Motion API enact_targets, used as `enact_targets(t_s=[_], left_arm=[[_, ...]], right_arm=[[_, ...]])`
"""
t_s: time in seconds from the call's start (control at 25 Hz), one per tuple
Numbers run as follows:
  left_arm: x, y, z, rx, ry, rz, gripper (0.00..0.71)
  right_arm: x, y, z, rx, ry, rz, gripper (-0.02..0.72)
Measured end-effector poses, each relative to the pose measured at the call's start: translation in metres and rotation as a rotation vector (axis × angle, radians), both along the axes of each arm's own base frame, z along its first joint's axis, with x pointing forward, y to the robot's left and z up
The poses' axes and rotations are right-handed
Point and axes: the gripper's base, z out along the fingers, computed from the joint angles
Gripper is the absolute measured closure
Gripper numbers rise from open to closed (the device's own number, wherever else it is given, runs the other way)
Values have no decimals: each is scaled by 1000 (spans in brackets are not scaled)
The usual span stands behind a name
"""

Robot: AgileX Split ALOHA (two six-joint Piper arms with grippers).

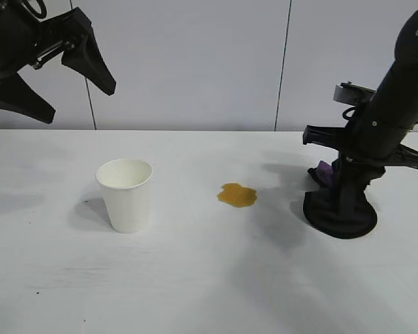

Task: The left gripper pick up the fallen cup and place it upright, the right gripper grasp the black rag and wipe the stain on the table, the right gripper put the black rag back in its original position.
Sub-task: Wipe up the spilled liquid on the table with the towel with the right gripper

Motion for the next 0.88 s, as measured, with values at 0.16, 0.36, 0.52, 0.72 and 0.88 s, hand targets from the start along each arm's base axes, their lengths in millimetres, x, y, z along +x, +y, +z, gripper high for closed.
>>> enact_targets(t_s=[0.16, 0.36, 0.52, 0.72, 0.88], left_arm=[[0, 0, 0, 0, 2, -1, 16], [-1, 0, 0, -1, 7, -5, 16], [-1, 0, 0, -1, 8, -6, 16], [-1, 0, 0, -1, 8, -6, 16], [-1, 0, 0, -1, 8, -6, 16]], right_arm=[[5, 44, -9, 12, 9, 78, 673], [17, 82, -21, 27, 12, 129, 673], [23, 89, -34, 33, 29, 113, 673], [24, 85, -49, -17, 49, 97, 673], [28, 76, -48, -64, 49, 53, 673]])
